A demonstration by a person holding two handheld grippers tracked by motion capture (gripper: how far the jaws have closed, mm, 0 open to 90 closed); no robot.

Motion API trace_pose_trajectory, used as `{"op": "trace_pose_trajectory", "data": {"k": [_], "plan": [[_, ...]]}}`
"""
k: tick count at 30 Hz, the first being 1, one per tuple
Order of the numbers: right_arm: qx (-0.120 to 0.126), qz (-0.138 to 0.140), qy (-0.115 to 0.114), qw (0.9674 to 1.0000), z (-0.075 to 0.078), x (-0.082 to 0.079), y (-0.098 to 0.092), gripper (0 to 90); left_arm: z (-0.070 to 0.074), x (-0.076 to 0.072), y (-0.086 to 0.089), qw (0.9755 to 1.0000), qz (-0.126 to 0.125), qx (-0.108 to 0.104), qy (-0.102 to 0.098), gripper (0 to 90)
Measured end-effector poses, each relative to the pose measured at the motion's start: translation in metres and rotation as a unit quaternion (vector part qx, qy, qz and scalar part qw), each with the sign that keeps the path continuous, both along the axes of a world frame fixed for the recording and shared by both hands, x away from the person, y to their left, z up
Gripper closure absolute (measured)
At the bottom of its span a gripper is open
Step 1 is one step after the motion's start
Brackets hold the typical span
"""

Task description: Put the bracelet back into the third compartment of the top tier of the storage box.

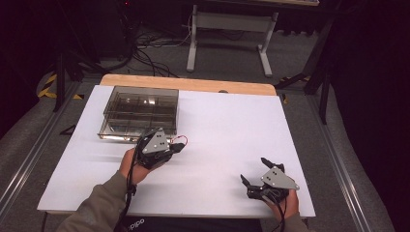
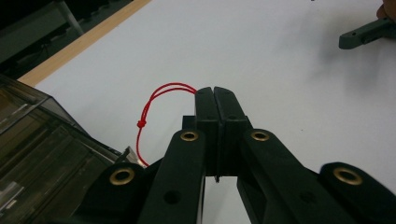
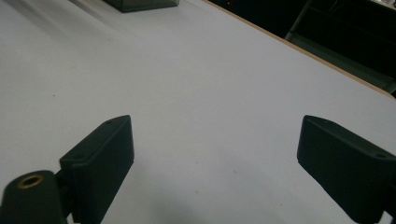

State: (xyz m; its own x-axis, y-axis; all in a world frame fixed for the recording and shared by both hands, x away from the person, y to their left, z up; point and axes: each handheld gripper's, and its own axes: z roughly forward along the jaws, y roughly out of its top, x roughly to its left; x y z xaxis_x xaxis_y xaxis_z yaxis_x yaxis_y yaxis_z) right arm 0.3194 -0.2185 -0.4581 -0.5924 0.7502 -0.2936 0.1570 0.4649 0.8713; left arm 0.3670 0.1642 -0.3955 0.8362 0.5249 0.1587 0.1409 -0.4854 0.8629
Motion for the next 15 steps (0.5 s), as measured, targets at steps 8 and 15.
{"op": "trace_pose_trajectory", "data": {"k": [8,15], "plan": [[0.001,-0.001,0.0,1.0,0.0,0.0,0.0,11.8,0.011,0.001,0.014,0.9995,0.021,-0.02,-0.014,89.5],[0.001,-0.003,0.0,1.0,0.0,0.0,0.0,11.9,0.019,0.002,0.029,0.9983,0.041,-0.033,-0.026,89.5]]}}
